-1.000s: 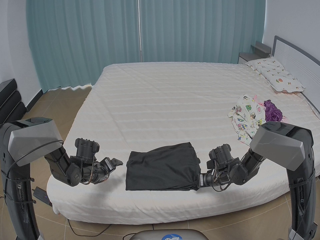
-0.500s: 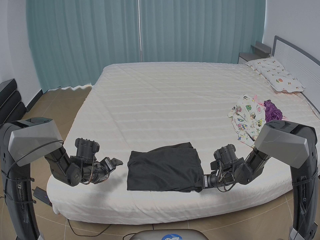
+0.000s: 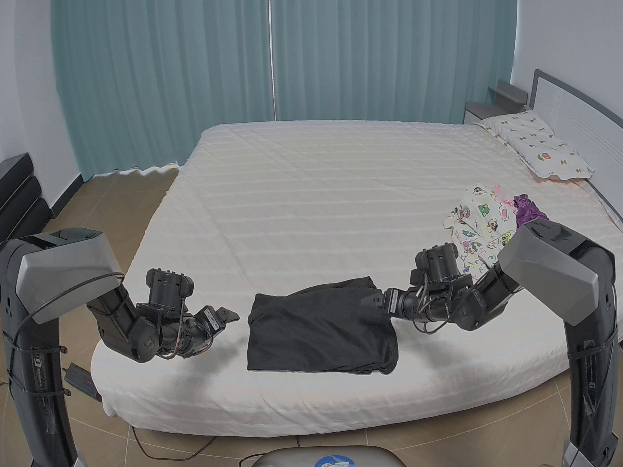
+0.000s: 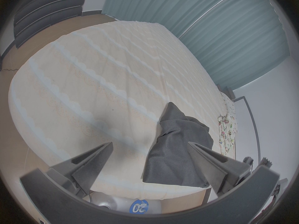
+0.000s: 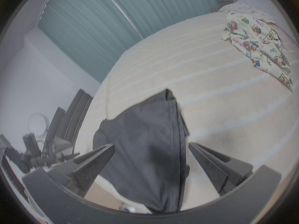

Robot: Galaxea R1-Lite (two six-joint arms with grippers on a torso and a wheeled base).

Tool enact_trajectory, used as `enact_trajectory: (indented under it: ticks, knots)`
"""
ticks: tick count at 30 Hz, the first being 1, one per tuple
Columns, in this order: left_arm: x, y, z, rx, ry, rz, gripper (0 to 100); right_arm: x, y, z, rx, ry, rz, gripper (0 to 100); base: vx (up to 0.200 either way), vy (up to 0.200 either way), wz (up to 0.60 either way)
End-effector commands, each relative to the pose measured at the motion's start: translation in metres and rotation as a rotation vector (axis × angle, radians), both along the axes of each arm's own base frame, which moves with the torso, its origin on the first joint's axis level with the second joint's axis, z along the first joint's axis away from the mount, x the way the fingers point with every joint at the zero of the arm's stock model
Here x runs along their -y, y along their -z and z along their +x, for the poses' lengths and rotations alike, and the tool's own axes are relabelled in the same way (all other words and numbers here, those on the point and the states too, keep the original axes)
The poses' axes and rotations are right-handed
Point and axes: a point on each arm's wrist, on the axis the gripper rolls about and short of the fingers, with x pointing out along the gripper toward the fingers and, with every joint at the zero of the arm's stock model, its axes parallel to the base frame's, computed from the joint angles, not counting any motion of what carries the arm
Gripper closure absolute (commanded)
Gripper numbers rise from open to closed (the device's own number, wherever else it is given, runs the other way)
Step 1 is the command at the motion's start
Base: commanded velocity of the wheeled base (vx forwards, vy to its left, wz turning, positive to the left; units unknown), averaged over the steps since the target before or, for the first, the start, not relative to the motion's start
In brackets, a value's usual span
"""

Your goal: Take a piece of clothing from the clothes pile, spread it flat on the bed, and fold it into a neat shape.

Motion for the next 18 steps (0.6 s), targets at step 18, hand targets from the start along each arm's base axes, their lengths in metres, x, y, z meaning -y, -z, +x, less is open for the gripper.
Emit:
enact_trajectory:
  ticks: [18]
  knots:
    - [0.002,-0.006,0.006,0.002,-0.079,-0.062,0,-0.024,0.043,0.056,0.015,0.154,-0.008,0,0.033,0.000,0.00]
